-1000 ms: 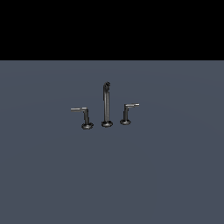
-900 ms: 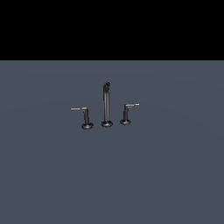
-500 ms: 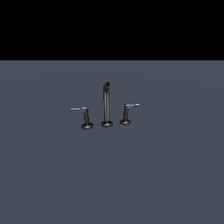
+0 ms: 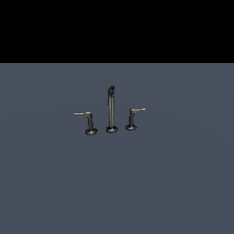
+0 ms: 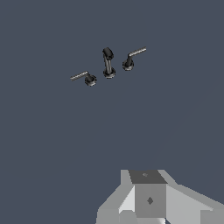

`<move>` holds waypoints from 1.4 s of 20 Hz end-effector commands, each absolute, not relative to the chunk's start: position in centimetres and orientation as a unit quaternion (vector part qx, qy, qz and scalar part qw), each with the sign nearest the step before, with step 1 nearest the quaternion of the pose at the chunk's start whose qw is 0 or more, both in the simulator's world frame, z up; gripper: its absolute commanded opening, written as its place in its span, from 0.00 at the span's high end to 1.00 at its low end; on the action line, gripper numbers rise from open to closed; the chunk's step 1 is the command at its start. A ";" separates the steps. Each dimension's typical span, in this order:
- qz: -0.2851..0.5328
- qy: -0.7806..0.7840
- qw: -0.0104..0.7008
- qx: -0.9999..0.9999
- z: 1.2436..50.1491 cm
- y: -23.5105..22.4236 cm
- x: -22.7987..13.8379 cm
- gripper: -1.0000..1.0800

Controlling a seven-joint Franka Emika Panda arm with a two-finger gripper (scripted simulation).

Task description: Turn on the faucet by rotating a designated handle.

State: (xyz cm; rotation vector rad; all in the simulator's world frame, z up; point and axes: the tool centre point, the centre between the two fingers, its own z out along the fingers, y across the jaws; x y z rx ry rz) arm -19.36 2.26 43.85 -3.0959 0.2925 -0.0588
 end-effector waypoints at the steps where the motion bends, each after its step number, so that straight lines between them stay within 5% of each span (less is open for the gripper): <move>1: -0.018 0.120 0.016 -0.992 42.3 2.6 -17.9 1.00; 28: -0.009 0.397 0.009 -0.918 25.0 1.0 -0.7 1.00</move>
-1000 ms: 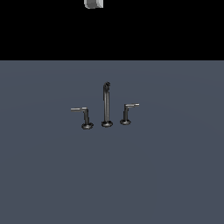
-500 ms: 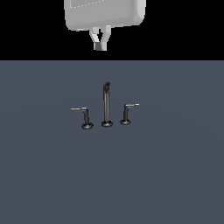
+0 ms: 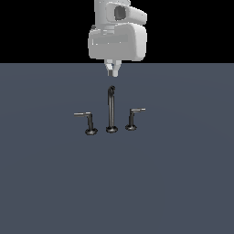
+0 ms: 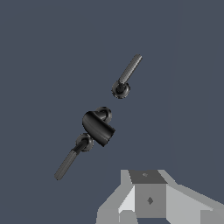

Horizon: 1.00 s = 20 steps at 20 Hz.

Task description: Turn on the faucet by rotating a designated handle.

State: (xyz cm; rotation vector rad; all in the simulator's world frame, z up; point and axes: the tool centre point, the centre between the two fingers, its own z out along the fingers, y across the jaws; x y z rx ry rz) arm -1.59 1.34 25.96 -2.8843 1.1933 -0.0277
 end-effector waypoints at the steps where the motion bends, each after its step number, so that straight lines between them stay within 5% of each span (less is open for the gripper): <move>1: -0.008 0.407 0.009 -0.913 24.4 0.7 -0.1 1.00; 20: -0.003 0.579 0.000 -0.815 12.7 -6.5 9.5 1.00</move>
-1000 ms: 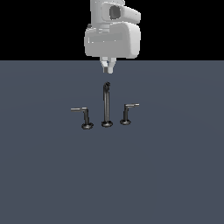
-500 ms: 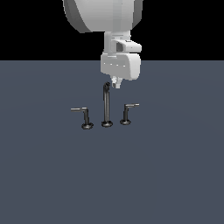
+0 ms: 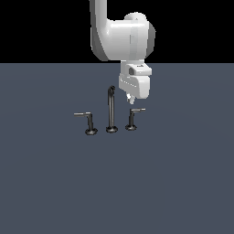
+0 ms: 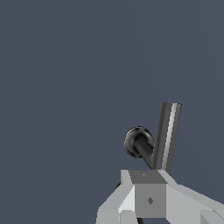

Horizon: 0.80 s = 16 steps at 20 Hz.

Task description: Turn on the faucet by rotating a designated handle.

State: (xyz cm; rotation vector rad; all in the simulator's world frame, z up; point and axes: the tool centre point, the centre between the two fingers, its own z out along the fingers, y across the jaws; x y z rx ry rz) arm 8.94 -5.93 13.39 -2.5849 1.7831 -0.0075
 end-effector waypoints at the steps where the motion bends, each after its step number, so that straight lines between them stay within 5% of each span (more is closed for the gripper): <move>1: -0.002 0.585 0.000 -0.811 12.2 -6.9 9.8 1.00; 16: 0.000 0.621 0.000 -0.784 9.8 -9.1 11.5 1.00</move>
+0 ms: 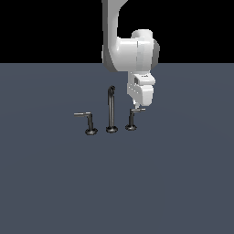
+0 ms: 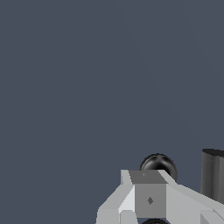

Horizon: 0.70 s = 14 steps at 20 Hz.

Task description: Turn on the faucet by rotating a designated handle.

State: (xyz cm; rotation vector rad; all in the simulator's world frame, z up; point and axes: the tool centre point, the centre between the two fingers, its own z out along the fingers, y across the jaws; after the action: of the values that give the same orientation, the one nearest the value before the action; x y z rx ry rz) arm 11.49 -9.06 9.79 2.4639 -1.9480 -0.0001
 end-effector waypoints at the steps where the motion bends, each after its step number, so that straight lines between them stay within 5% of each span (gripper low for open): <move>1: 0.000 -0.621 0.000 0.784 9.8 -9.1 11.5 1.00; 14: 0.000 -0.621 0.000 0.784 9.8 -11.8 8.2 1.00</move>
State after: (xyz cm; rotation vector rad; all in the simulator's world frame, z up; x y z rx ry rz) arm 9.13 -10.74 9.80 2.4795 -1.9423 0.0104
